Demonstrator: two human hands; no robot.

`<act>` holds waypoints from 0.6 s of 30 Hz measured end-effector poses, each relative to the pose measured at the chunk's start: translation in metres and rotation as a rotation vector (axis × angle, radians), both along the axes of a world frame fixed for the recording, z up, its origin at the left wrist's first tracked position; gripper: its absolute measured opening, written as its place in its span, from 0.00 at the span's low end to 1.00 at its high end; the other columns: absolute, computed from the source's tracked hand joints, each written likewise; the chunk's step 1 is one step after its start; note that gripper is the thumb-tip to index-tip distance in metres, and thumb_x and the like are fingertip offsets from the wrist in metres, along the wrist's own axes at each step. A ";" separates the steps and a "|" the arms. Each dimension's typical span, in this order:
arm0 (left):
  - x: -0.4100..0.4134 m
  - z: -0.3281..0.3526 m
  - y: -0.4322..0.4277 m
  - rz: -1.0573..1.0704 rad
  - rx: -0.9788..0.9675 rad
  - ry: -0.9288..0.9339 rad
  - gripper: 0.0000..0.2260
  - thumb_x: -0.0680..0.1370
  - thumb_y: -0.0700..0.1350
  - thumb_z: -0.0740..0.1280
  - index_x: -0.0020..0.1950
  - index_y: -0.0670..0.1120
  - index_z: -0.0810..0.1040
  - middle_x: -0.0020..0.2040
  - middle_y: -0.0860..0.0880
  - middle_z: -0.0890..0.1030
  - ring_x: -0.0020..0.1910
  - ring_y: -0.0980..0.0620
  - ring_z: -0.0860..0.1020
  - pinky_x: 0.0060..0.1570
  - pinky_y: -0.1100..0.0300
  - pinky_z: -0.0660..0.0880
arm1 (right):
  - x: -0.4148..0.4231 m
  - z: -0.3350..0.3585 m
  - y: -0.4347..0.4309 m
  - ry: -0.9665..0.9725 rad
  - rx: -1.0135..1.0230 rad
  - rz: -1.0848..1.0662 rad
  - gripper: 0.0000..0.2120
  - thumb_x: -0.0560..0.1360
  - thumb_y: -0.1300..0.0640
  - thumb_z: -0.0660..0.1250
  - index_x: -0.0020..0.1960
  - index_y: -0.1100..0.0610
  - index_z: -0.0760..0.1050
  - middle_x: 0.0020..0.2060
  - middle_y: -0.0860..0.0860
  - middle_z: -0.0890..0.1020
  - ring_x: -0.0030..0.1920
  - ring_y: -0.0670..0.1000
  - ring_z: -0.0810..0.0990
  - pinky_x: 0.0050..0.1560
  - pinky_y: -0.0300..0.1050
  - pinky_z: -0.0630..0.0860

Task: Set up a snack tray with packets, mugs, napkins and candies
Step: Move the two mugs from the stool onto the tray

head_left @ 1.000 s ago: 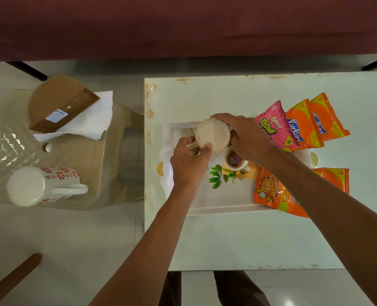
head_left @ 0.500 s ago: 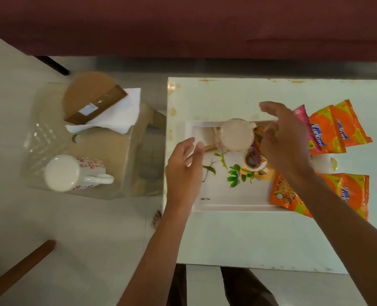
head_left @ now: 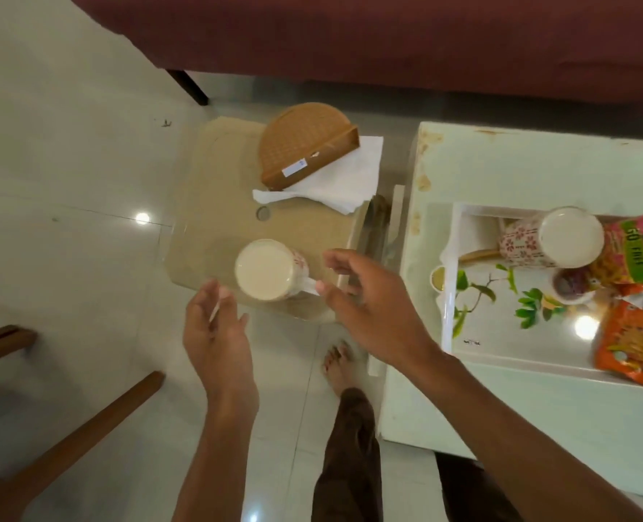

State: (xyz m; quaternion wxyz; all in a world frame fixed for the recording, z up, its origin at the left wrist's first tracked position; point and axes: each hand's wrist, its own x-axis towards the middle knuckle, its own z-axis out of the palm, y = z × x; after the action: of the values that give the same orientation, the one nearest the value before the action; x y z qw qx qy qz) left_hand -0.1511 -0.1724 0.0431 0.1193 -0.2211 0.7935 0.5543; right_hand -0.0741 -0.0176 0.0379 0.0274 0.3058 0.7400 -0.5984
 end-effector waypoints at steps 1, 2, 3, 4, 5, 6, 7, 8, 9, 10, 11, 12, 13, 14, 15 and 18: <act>-0.007 -0.005 -0.001 -0.039 0.034 -0.050 0.15 0.83 0.46 0.65 0.70 0.47 0.76 0.66 0.50 0.80 0.65 0.53 0.79 0.65 0.49 0.78 | -0.010 -0.003 -0.008 -0.002 0.007 0.031 0.23 0.78 0.47 0.67 0.71 0.52 0.70 0.66 0.44 0.77 0.63 0.39 0.73 0.62 0.38 0.72; -0.012 -0.008 0.000 -0.085 0.063 -0.079 0.16 0.83 0.49 0.64 0.71 0.48 0.76 0.65 0.52 0.81 0.64 0.55 0.79 0.65 0.50 0.77 | -0.018 -0.006 -0.015 -0.004 0.014 0.057 0.25 0.78 0.45 0.67 0.72 0.51 0.69 0.68 0.44 0.76 0.62 0.38 0.71 0.60 0.35 0.69; -0.018 -0.012 0.000 -0.132 0.092 -0.099 0.16 0.83 0.51 0.64 0.70 0.49 0.77 0.62 0.55 0.82 0.62 0.57 0.80 0.65 0.51 0.77 | -0.026 -0.010 -0.021 -0.013 0.017 0.077 0.27 0.78 0.43 0.66 0.73 0.51 0.67 0.69 0.44 0.74 0.62 0.37 0.68 0.59 0.32 0.66; -0.022 -0.015 0.001 -0.176 0.114 -0.116 0.16 0.83 0.52 0.64 0.69 0.50 0.78 0.60 0.57 0.83 0.60 0.59 0.81 0.65 0.52 0.78 | -0.031 -0.013 -0.026 -0.018 0.021 0.090 0.28 0.77 0.42 0.66 0.74 0.51 0.66 0.69 0.44 0.74 0.62 0.36 0.66 0.57 0.29 0.63; -0.026 -0.018 0.002 -0.221 0.122 -0.132 0.15 0.83 0.53 0.64 0.67 0.51 0.79 0.58 0.57 0.84 0.59 0.59 0.82 0.64 0.52 0.78 | -0.035 -0.015 -0.029 -0.020 0.032 0.098 0.28 0.77 0.42 0.65 0.73 0.51 0.66 0.67 0.43 0.75 0.60 0.35 0.66 0.54 0.25 0.62; -0.028 -0.021 0.002 -0.265 0.116 -0.141 0.14 0.83 0.54 0.64 0.66 0.52 0.80 0.58 0.56 0.84 0.59 0.58 0.82 0.64 0.50 0.78 | -0.038 -0.016 -0.032 -0.019 0.045 0.104 0.27 0.77 0.42 0.65 0.73 0.51 0.67 0.65 0.41 0.75 0.59 0.33 0.66 0.51 0.23 0.62; -0.028 -0.023 0.003 -0.300 0.101 -0.139 0.14 0.82 0.55 0.65 0.65 0.52 0.80 0.58 0.55 0.84 0.60 0.55 0.82 0.64 0.48 0.78 | -0.040 -0.017 -0.034 -0.018 0.054 0.106 0.26 0.78 0.42 0.65 0.72 0.52 0.67 0.63 0.40 0.75 0.57 0.33 0.67 0.50 0.22 0.64; -0.028 -0.025 0.004 -0.320 0.086 -0.133 0.15 0.82 0.55 0.65 0.65 0.51 0.80 0.59 0.53 0.84 0.61 0.53 0.81 0.64 0.46 0.78 | -0.041 -0.017 -0.035 -0.024 0.057 0.102 0.26 0.78 0.43 0.65 0.72 0.53 0.67 0.63 0.41 0.76 0.58 0.35 0.70 0.53 0.25 0.67; -0.028 -0.026 0.005 -0.322 0.076 -0.125 0.16 0.82 0.54 0.65 0.66 0.50 0.80 0.60 0.51 0.84 0.61 0.51 0.81 0.63 0.44 0.78 | -0.041 -0.018 -0.036 -0.034 0.057 0.096 0.26 0.78 0.44 0.65 0.72 0.53 0.67 0.65 0.44 0.77 0.60 0.39 0.73 0.58 0.31 0.72; -0.026 -0.026 0.005 -0.312 0.076 -0.117 0.16 0.82 0.54 0.66 0.67 0.49 0.79 0.61 0.50 0.83 0.62 0.50 0.81 0.63 0.43 0.79 | -0.040 -0.018 -0.037 -0.046 0.059 0.086 0.26 0.79 0.44 0.65 0.73 0.53 0.66 0.65 0.46 0.77 0.62 0.43 0.75 0.61 0.40 0.75; -0.024 -0.026 0.006 -0.301 0.081 -0.112 0.17 0.82 0.54 0.66 0.67 0.48 0.79 0.61 0.50 0.83 0.62 0.50 0.81 0.62 0.43 0.79 | -0.039 -0.017 -0.037 -0.056 0.063 0.075 0.26 0.79 0.45 0.65 0.74 0.53 0.66 0.65 0.48 0.78 0.62 0.46 0.77 0.62 0.46 0.76; -0.023 -0.024 0.006 -0.292 0.085 -0.108 0.17 0.82 0.53 0.66 0.67 0.48 0.79 0.61 0.50 0.83 0.61 0.51 0.81 0.61 0.44 0.80 | -0.039 -0.016 -0.038 -0.059 0.066 0.066 0.26 0.79 0.46 0.65 0.74 0.54 0.66 0.65 0.49 0.78 0.62 0.47 0.78 0.62 0.49 0.76; -0.021 -0.022 0.007 -0.287 0.087 -0.109 0.16 0.82 0.53 0.66 0.67 0.48 0.79 0.61 0.50 0.83 0.61 0.52 0.81 0.61 0.44 0.80 | -0.037 -0.014 -0.038 -0.060 0.075 0.056 0.26 0.79 0.46 0.64 0.74 0.54 0.66 0.65 0.49 0.78 0.62 0.48 0.78 0.62 0.51 0.76; -0.018 -0.018 0.009 -0.288 0.080 -0.110 0.16 0.82 0.52 0.67 0.67 0.48 0.79 0.61 0.50 0.83 0.61 0.52 0.82 0.61 0.44 0.80 | -0.034 -0.012 -0.037 -0.057 0.090 0.044 0.25 0.80 0.46 0.64 0.74 0.54 0.66 0.64 0.49 0.79 0.61 0.48 0.79 0.61 0.51 0.77; -0.014 -0.014 0.012 -0.294 0.072 -0.107 0.17 0.81 0.53 0.67 0.67 0.48 0.80 0.61 0.50 0.83 0.61 0.52 0.81 0.61 0.44 0.80 | -0.030 -0.009 -0.036 -0.053 0.108 0.031 0.25 0.80 0.46 0.64 0.74 0.54 0.67 0.64 0.49 0.79 0.61 0.48 0.79 0.60 0.51 0.77; 0.004 0.007 0.025 -0.344 0.071 -0.079 0.15 0.81 0.56 0.67 0.65 0.54 0.81 0.59 0.55 0.84 0.60 0.54 0.82 0.61 0.45 0.80 | -0.008 0.005 -0.027 -0.031 0.124 -0.016 0.26 0.80 0.45 0.63 0.74 0.52 0.65 0.65 0.47 0.79 0.61 0.46 0.79 0.59 0.48 0.79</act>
State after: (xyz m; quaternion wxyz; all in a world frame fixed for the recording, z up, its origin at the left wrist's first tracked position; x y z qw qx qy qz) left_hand -0.1472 -0.1473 0.0504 0.2514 -0.0994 0.7943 0.5441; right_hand -0.0821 -0.0443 0.0433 0.0149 0.3221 0.7725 -0.5470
